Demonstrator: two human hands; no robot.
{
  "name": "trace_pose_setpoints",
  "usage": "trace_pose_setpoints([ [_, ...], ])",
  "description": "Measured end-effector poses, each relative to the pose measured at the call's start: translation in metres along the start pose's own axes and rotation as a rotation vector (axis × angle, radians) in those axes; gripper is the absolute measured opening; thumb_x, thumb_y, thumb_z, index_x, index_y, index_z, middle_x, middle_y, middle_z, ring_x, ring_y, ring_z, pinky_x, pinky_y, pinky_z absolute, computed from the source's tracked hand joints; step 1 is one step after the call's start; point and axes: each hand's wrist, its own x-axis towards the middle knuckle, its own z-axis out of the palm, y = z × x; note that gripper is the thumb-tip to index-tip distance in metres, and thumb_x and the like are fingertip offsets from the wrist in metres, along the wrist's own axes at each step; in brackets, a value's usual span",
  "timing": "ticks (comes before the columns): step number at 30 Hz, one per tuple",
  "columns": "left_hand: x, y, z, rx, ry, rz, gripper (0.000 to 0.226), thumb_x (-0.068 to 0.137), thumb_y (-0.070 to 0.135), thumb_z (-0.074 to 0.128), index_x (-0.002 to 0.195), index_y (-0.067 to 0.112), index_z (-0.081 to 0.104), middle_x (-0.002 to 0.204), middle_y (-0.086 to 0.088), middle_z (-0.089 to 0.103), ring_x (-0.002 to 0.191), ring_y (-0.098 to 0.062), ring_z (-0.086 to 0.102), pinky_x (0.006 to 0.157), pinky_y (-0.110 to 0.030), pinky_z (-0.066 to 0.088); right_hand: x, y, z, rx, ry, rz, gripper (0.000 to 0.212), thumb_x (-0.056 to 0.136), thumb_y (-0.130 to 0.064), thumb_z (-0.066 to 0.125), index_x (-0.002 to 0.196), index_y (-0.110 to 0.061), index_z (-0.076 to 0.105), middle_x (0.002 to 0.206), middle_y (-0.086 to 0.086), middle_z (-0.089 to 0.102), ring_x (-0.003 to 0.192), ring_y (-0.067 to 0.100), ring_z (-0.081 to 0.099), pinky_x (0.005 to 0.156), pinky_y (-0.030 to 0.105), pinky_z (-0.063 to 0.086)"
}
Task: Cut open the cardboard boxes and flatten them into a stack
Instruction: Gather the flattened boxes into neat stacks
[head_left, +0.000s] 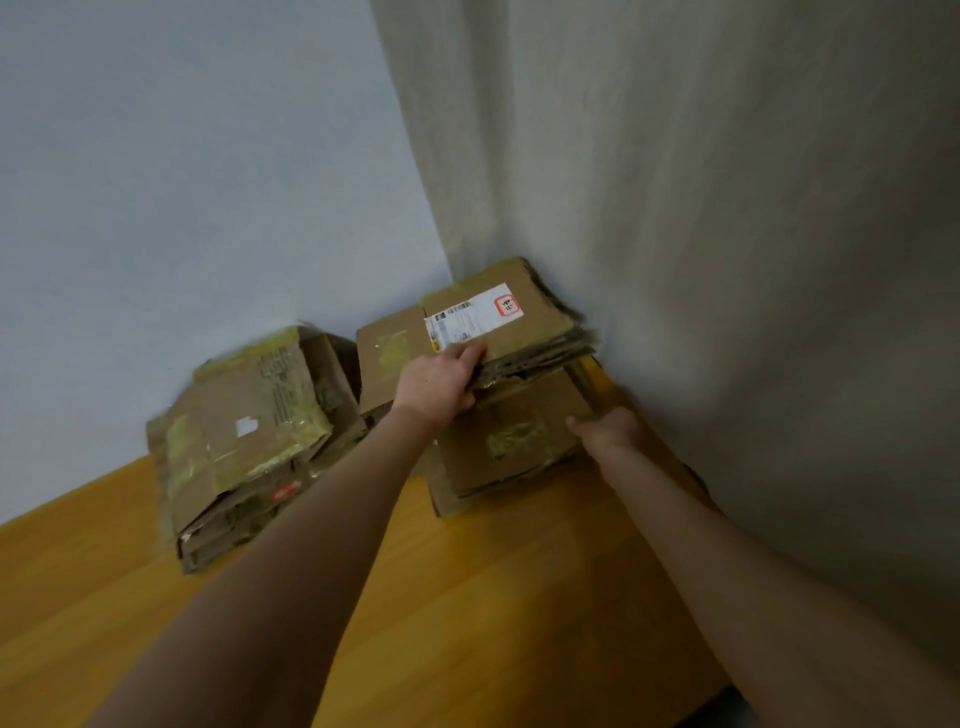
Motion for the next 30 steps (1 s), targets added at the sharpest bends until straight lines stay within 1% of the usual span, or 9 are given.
trace_pose_setpoints([
  [6, -0.017, 0.026, 0.040, -0.109, -0.032, -0.113, 0.086, 0.088, 0.033, 0.065, 0.153, 0.031, 0.008, 0.154, -0.004, 0.021, 0.134, -0.028, 0.032, 0.092, -0.039, 0.048, -0.005, 0.009, 0.007, 0.191, 0.040, -0.025, 0.038, 0.093, -0.022, 0.061, 0.122, 0.003, 0.060, 0.125, 0.020, 0.060, 0.116, 0.036, 0.056, 0.086, 0.035, 0.046],
  [9, -0.011, 0.024, 0.039, -0.147, 0.007, -0.147, 0.090, 0.086, 0.038, 0.068, 0.153, 0.032, 0.007, 0.155, -0.004, 0.018, 0.138, -0.029, 0.026, 0.101, -0.042, 0.042, -0.002, 0.000, 0.003, 0.283, 0.099, -0.049, 0.031, 0.093, -0.022, 0.062, 0.115, -0.001, 0.063, 0.117, 0.017, 0.064, 0.108, 0.032, 0.060, 0.075, 0.028, 0.040],
  [12, -0.004, 0.023, 0.038, -0.086, 0.038, -0.174, 0.099, 0.082, 0.049, 0.068, 0.153, 0.028, 0.003, 0.158, -0.009, 0.011, 0.145, -0.031, 0.013, 0.115, -0.047, 0.024, 0.004, -0.008, 0.002, 0.361, 0.099, -0.049, 0.029, 0.092, -0.024, 0.062, 0.116, -0.006, 0.062, 0.117, 0.015, 0.064, 0.106, 0.031, 0.059, 0.079, 0.032, 0.045],
  [16, 0.001, 0.033, 0.047, -0.103, -0.034, -0.177, 0.099, 0.086, 0.041, 0.067, 0.153, 0.023, -0.004, 0.160, -0.012, -0.003, 0.148, -0.033, 0.000, 0.117, -0.050, 0.015, 0.006, 0.008, 0.010, 0.218, 0.021, 0.029, 0.066, 0.087, -0.021, 0.070, 0.144, -0.010, 0.039, 0.143, 0.012, 0.045, 0.132, 0.033, 0.041, 0.105, 0.042, 0.040],
  [19, 0.001, 0.035, 0.054, -0.123, -0.040, -0.182, 0.099, 0.088, 0.041, 0.064, 0.153, 0.025, -0.008, 0.161, -0.011, -0.008, 0.148, -0.032, -0.006, 0.118, -0.050, 0.010, 0.009, 0.016, 0.010, 0.313, 0.043, 0.105, 0.087, 0.084, -0.022, 0.074, 0.151, -0.007, 0.020, 0.153, 0.013, 0.031, 0.139, 0.033, 0.033, 0.108, 0.042, 0.034],
  [22, 0.000, 0.033, 0.058, -0.113, -0.029, -0.184, 0.102, 0.087, 0.045, 0.064, 0.152, 0.030, -0.013, 0.161, -0.010, -0.011, 0.148, -0.031, -0.009, 0.118, -0.052, 0.008, 0.012, 0.014, 0.012, 0.533, 0.076, 0.258, 0.089, 0.079, -0.028, 0.078, 0.146, 0.000, 0.027, 0.148, 0.016, 0.038, 0.133, 0.035, 0.042, 0.107, 0.043, 0.040],
  [25, 0.004, 0.034, 0.058, -0.108, -0.021, -0.172, 0.104, 0.085, 0.047, 0.066, 0.150, 0.036, -0.014, 0.160, -0.008, -0.011, 0.148, -0.033, -0.007, 0.117, -0.054, 0.008, 0.005, 0.016, 0.025, 0.783, -0.076, 0.374, 0.074, 0.079, -0.025, 0.078, 0.139, -0.002, 0.040, 0.138, 0.016, 0.049, 0.124, 0.034, 0.050, 0.102, 0.044, 0.045],
  [28, 0.006, 0.034, 0.056, -0.110, -0.034, -0.162, 0.099, 0.086, 0.044, 0.066, 0.151, 0.038, -0.009, 0.161, -0.007, -0.008, 0.148, -0.033, -0.005, 0.117, -0.055, 0.012, 0.000, 0.020, 0.034, 0.707, -0.090, 0.330, 0.062, 0.085, -0.023, 0.072, 0.135, 0.001, 0.044, 0.131, 0.014, 0.054, 0.115, 0.033, 0.056, 0.097, 0.040, 0.048],
  [30, 0.008, 0.033, 0.050, -0.124, -0.042, -0.167, 0.094, 0.088, 0.041, 0.064, 0.152, 0.038, -0.006, 0.161, -0.007, -0.006, 0.148, -0.033, -0.003, 0.116, -0.055, 0.017, -0.005, 0.014, 0.028, 0.697, -0.068, 0.262, 0.055, 0.087, -0.022, 0.070, 0.131, 0.002, 0.048, 0.113, 0.012, 0.057, 0.091, 0.028, 0.057, 0.083, 0.033, 0.048],
])
